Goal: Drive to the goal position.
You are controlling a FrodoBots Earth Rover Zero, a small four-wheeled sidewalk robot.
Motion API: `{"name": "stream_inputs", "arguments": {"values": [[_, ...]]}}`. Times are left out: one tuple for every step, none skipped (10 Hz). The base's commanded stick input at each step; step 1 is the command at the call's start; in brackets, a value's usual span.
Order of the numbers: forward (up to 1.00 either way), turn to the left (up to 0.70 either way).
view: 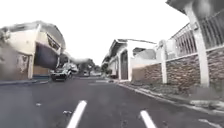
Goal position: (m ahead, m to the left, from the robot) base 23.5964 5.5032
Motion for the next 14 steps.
{"name": "stream_inputs", "arguments": {"values": [[1.00, 0.10], [1.00, 0.13], [1.00, 0.08], [1.00, 0.05], [1.00, 0.02], [1.00, 0.00], [1.00, 0.08], [1.00, 0.08], [1.00, 0.14], [1.00, 0.15], [1.00, 0.08], [1.00, 0.05], [1.00, -0.33], [1.00, -0.40]]}}
